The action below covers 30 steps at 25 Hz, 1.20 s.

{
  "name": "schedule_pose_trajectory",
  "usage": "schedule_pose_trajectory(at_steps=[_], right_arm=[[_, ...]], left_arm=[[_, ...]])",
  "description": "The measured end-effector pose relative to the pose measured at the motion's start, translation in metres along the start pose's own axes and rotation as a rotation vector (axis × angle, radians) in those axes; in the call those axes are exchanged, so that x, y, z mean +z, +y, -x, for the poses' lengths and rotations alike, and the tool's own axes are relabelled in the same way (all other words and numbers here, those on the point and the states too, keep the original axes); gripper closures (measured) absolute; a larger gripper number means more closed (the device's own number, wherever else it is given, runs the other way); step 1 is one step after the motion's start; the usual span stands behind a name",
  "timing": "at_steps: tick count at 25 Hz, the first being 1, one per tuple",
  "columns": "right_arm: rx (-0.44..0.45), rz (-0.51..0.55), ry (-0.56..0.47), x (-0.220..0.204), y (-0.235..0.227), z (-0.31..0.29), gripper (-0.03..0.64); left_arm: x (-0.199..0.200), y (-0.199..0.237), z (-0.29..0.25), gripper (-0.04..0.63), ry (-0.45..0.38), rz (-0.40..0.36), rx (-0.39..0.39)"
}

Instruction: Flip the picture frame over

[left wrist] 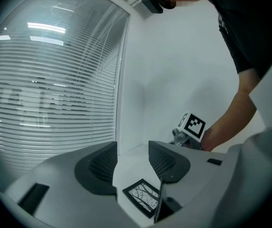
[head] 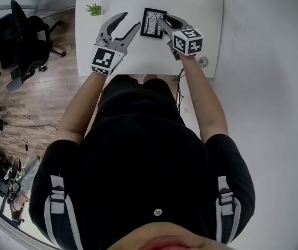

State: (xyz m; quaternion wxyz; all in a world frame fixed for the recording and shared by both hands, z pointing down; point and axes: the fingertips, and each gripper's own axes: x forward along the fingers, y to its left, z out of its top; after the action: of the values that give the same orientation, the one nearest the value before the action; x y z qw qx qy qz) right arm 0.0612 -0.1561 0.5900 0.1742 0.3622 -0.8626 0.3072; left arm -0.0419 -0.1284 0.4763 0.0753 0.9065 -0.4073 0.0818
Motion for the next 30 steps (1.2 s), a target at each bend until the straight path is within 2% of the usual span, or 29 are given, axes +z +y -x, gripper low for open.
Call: schedule_pose_trajectory(at_steps=[6,12,16,21,30], right_arm=[[0.069,0.173,-0.178,0.058,0.060,0.053,0.500],[0.066,0.301,-0.305,0.091,0.098,0.105,0.518],[0.068,0.336,-0.360,0.105,0.111,0.127,0.551],[0.064,0.367,-0.412,0.113,0.117,0.145,0.603],[0.076,0.374,-0.422,0.112,0.121,0.151,0.606]], left_arm=[[0.019,-0.018,0.015,0.390,-0.018,0.000,-0.068],[0.043,-0.037,0.027,0.408,-0.047,-0.008,-0.109],[0.055,-0.046,0.031,0.423,-0.057,-0.047,-0.125],[0.071,-0.055,0.031,0.457,-0.082,-0.046,-0.129],[0.086,-0.061,0.033,0.529,-0.106,-0.060,-0.119]])
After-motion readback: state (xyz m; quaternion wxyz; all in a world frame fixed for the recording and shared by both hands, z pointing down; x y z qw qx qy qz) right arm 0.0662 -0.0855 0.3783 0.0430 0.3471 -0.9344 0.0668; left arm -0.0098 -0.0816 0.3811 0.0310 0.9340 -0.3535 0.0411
